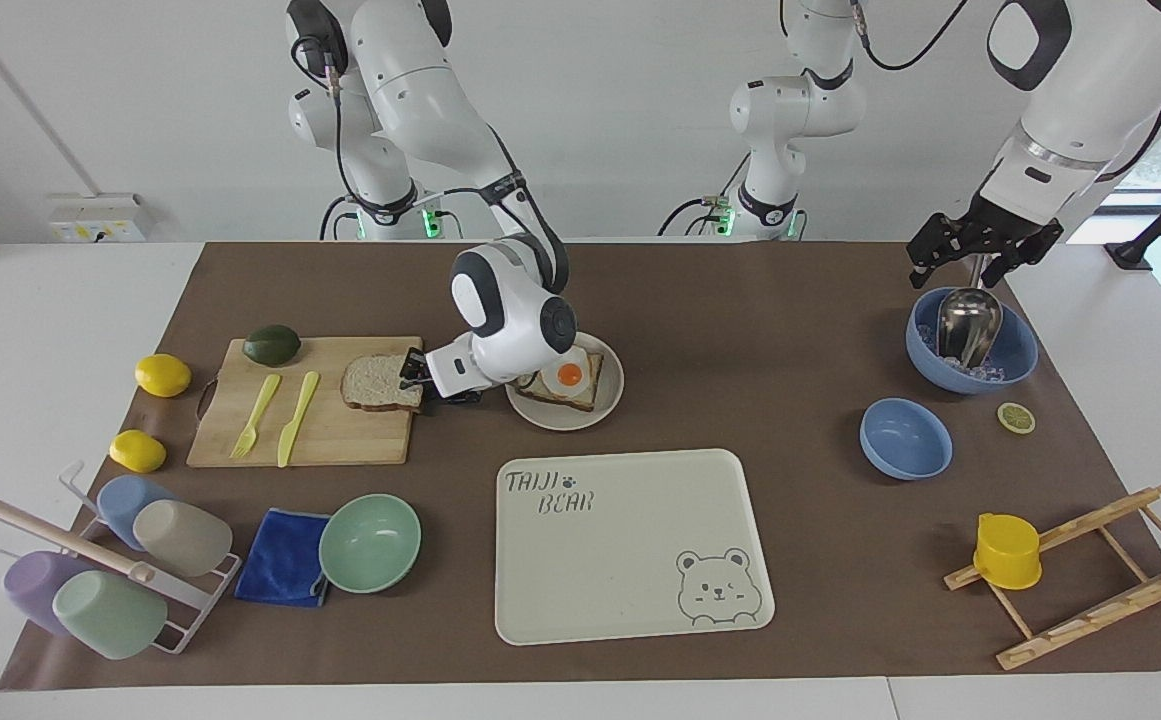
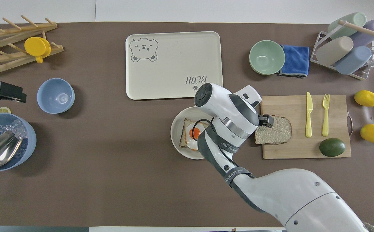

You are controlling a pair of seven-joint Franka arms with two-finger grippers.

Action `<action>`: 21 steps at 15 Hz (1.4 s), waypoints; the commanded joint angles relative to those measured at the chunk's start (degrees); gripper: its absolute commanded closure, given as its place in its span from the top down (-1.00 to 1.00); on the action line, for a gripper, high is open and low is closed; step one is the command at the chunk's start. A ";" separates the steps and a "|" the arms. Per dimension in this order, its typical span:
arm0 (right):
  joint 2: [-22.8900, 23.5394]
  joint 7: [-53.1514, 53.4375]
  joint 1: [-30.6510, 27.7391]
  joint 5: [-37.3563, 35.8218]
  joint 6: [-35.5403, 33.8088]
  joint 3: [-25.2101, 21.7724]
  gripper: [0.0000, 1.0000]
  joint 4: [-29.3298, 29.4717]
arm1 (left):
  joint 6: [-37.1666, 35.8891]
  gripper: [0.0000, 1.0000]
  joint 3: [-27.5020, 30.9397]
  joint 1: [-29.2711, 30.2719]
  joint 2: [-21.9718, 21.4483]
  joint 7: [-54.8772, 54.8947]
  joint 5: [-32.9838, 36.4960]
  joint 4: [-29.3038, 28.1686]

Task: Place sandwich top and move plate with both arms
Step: 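Grasp the bread slice with the right gripper, then carry the bread slice with the right gripper onto the egg plate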

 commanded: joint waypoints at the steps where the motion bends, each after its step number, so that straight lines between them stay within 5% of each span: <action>1: -1.48 -4.27 -0.30 0.70 -0.69 0.31 -1.00 -1.18 | -0.01 1.00 -0.29 0.37 -0.88 -0.51 1.19 -1.04; 4: -1.21 -9.54 -0.82 0.88 -3.05 0.39 -1.00 2.32 | -0.18 1.00 -0.38 0.37 -0.97 -0.59 1.19 -1.04; 6: -0.25 -22.16 -0.39 1.75 -9.01 0.40 -1.00 8.64 | -0.01 1.00 -0.38 0.11 -0.97 -0.51 1.19 -1.04; 17: 5.63 -22.40 13.04 5.63 -22.66 0.13 -1.00 24.83 | -0.53 1.00 -0.20 0.46 -1.23 -0.59 1.19 -1.13; 19: 13.59 -22.05 17.36 4.58 -28.86 -1.01 -1.00 34.71 | -0.18 1.00 -0.20 0.20 -1.23 -0.68 1.19 -1.21; 21: 31.14 -22.22 20.08 -0.68 -40.10 -1.89 -1.00 59.43 | -0.27 1.00 -0.20 0.37 -1.32 -0.25 1.19 -1.39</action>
